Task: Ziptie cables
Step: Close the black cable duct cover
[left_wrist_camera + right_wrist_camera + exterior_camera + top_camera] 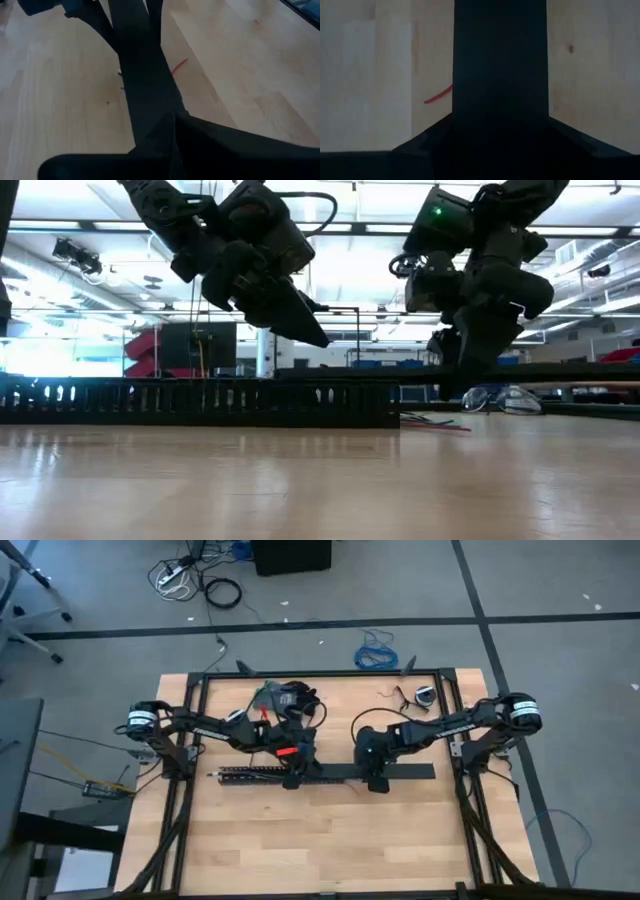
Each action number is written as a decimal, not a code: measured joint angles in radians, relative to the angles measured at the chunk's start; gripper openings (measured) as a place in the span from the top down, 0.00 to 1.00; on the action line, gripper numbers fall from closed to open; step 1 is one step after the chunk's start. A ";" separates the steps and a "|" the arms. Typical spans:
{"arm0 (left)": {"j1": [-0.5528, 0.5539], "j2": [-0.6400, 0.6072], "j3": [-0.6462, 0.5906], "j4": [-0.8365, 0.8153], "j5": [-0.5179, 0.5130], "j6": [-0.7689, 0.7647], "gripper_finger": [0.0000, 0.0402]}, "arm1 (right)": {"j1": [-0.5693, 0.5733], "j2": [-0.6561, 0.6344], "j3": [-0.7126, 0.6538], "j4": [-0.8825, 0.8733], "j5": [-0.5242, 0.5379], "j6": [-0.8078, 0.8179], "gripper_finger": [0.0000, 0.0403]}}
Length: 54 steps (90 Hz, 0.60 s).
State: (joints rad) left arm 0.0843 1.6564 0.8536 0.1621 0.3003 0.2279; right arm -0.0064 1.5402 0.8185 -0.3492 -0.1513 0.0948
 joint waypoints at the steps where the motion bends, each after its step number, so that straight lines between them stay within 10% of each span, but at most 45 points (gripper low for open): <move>1: -0.001 0.001 0.000 0.000 0.001 0.000 0.97 | 0.000 0.000 0.000 0.002 0.000 0.000 0.43; 54: -0.218 0.022 0.000 0.000 -0.201 -0.102 1.00 | 0.000 0.000 0.000 0.013 0.005 0.000 0.43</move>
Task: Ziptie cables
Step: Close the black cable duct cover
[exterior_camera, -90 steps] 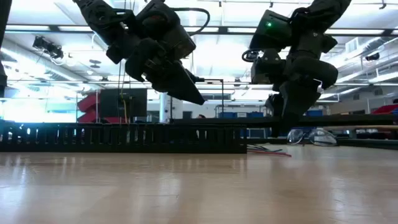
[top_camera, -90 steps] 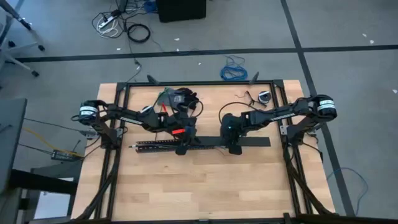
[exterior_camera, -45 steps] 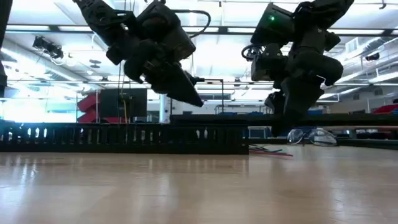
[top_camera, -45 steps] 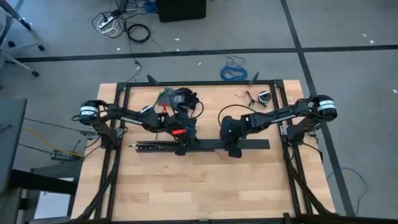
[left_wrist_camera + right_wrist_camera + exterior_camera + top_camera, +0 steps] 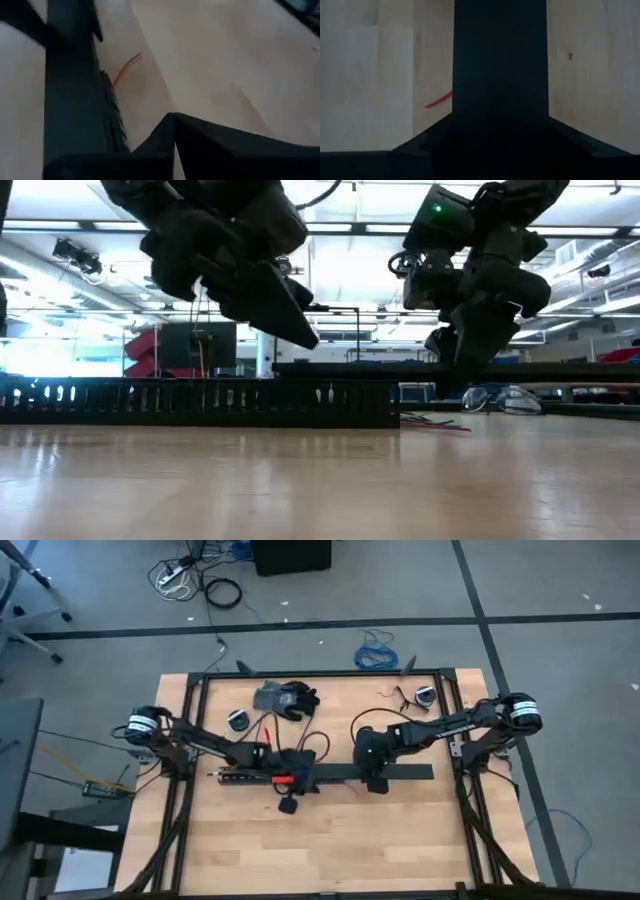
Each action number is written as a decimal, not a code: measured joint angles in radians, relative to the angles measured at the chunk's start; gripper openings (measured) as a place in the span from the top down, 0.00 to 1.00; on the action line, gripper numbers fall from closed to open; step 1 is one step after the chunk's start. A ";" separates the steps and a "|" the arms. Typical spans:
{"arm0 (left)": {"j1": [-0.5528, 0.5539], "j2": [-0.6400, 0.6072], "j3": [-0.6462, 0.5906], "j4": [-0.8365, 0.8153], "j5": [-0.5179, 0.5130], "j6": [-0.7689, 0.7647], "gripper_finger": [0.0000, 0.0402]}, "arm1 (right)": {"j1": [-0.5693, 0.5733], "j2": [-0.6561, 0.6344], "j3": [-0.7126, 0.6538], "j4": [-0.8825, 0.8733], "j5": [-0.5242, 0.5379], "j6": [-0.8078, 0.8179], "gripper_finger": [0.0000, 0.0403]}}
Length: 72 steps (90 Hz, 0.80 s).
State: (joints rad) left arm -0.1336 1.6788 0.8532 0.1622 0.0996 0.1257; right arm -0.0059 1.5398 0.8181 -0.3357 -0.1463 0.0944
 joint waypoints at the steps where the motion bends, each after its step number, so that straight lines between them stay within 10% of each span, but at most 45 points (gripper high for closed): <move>1: -0.003 0.004 0.000 0.004 -0.012 0.000 1.00 | 0.000 0.000 0.000 0.000 0.000 0.000 0.43; 72: -0.067 0.230 0.164 -0.102 -0.256 -0.029 1.00 | 0.000 0.000 0.000 -0.015 -0.027 0.047 0.43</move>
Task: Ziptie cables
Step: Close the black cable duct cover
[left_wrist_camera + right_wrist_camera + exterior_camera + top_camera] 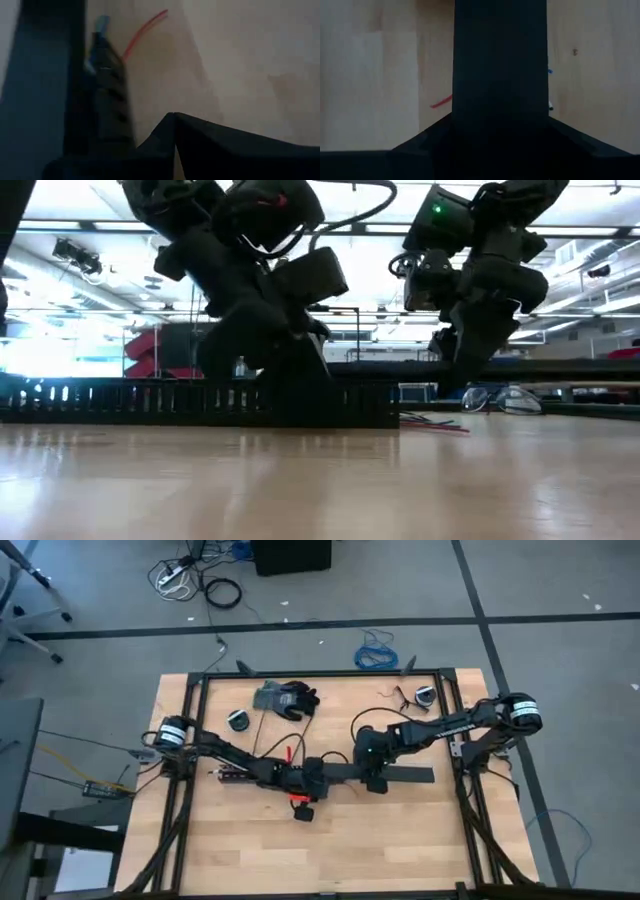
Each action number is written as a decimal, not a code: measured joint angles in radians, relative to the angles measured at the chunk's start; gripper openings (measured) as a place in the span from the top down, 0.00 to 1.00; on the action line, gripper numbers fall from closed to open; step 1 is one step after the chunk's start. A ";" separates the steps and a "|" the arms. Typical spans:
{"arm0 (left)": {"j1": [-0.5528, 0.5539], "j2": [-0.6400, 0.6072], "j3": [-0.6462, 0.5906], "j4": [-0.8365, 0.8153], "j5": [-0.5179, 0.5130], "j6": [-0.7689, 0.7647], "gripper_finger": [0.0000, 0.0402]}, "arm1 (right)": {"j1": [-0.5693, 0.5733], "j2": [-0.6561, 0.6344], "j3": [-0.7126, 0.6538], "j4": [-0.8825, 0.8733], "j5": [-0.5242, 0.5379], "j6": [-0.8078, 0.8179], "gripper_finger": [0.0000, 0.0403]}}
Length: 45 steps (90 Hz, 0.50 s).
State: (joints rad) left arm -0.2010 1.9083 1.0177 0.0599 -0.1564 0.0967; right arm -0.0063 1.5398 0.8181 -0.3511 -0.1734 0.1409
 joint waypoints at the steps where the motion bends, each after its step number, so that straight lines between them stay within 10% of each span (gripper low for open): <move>1: -0.001 0.000 0.001 -0.005 -0.007 0.000 1.00 | 0.000 0.000 0.000 -0.003 0.000 0.001 0.43; 45: -0.011 0.000 0.018 -0.058 -0.155 0.039 1.00 | 0.000 0.010 0.000 -0.004 -0.034 0.057 0.43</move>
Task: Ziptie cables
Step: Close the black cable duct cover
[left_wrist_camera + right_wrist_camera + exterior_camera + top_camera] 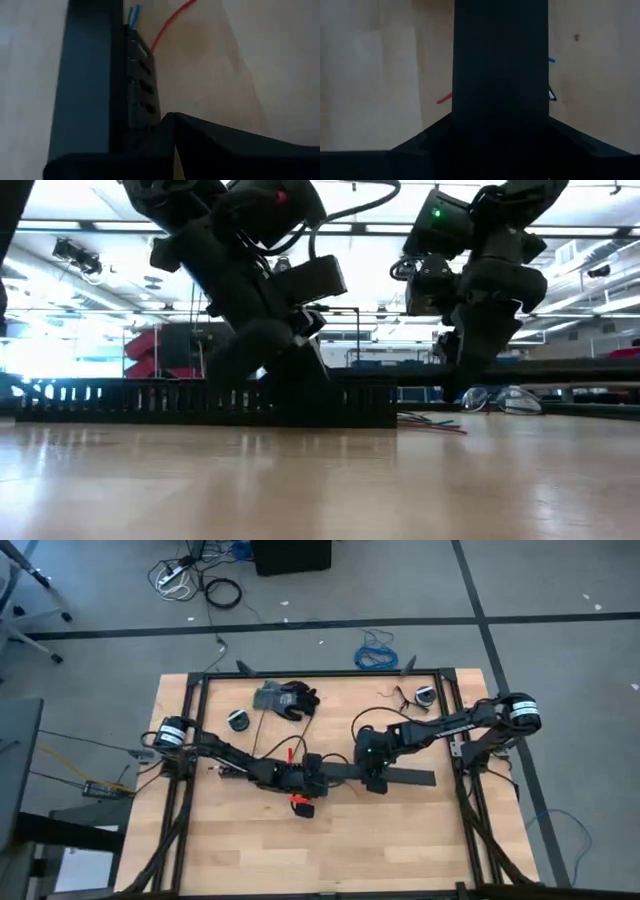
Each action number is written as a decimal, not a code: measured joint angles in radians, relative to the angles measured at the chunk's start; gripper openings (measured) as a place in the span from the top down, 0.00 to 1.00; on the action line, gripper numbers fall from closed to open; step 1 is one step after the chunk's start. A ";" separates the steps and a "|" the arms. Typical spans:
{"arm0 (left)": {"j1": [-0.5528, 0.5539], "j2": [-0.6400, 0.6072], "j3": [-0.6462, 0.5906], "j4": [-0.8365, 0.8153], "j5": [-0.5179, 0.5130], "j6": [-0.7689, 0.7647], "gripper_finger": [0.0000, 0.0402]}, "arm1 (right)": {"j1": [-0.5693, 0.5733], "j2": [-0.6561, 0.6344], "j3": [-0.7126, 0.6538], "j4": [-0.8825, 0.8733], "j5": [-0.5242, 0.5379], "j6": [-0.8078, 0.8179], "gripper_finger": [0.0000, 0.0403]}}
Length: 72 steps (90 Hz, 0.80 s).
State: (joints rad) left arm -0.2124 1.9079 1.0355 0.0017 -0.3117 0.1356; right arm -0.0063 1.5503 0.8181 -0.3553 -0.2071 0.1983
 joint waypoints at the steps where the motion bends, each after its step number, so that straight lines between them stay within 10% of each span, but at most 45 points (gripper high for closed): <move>1: 0.000 0.000 0.000 0.000 -0.006 0.000 1.00 | 0.000 0.001 0.000 0.000 -0.001 0.004 0.43; 72: 0.001 -0.001 -0.002 0.015 -0.071 -0.007 1.00 | 0.037 0.044 0.000 0.081 0.009 0.227 0.43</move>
State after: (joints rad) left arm -0.2115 1.9072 1.0339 0.0162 -0.3829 0.1287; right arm 0.0312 1.5945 0.8181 -0.2741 -0.1977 0.4249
